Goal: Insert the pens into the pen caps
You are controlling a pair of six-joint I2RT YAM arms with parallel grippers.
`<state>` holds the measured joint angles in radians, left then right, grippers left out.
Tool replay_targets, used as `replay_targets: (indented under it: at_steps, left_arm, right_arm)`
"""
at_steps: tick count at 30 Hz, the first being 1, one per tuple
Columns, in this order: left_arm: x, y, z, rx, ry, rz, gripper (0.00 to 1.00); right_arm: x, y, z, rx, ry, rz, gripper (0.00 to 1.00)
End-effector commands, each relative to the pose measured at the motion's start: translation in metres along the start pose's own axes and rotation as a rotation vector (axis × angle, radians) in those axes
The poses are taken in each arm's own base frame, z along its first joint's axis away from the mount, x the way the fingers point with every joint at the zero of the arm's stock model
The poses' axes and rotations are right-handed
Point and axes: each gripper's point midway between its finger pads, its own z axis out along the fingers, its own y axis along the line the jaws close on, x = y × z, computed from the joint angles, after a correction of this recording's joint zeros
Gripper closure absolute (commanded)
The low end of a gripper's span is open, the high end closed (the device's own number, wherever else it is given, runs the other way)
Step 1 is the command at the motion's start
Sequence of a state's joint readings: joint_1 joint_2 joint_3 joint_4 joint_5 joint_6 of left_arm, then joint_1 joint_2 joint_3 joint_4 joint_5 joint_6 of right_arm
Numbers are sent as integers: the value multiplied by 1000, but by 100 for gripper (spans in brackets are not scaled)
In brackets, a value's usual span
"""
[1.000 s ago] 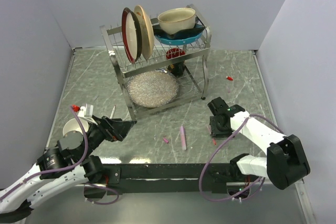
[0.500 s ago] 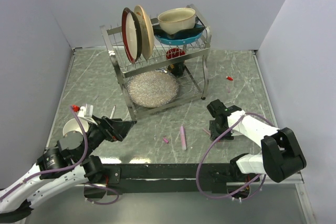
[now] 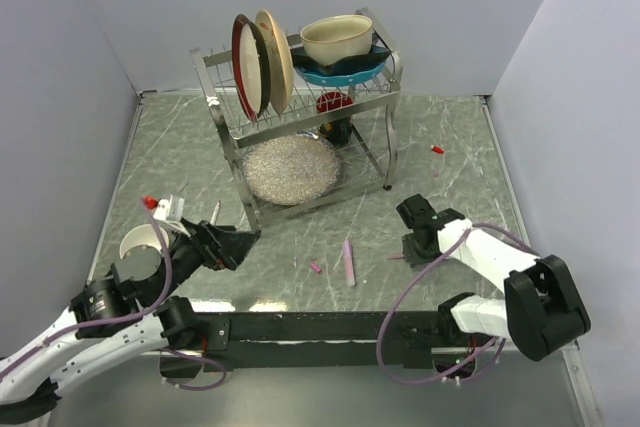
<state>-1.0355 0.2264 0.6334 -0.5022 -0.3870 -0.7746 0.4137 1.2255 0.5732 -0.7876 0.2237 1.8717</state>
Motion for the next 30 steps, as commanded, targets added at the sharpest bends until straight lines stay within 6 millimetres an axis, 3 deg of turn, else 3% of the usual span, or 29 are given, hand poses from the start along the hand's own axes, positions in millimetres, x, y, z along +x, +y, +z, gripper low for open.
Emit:
replay_targets:
  at_steps: [1,3,4,7,12,16,19,28,30]
  left_arm:
    - [-3,-43,6,121,88,24,4]
    - [9,-54,15,142,157,29,5]
    - [18,-65,15,190,212,27,6]
    - [38,-86,27,266,310,10,10]
    - [60,-106,47,339,391,-28,14]
    - [67,-115,57,370,414,-36,16]
    - [72,-119,61,385,436,-37,19]
    - [91,-132,58,467,533,-85,29]
    - [88,-139,58,496,520,-104,31]
  right_arm:
    - [-9,47,-20,-325,-95,-341,100]
    - [8,56,-40,-441,-45,-446,100]
    - [14,67,-61,-557,-31,-502,100]
    - [46,70,-111,-807,63,-635,100]
    - [96,46,-192,-1163,299,-745,100]
    - [114,34,-240,-1367,415,-759,100]
    - [122,26,-266,-1474,479,-779,100]
    - [128,21,-298,-1581,503,-779,100]
    - [130,20,-301,-1585,508,-791,100]
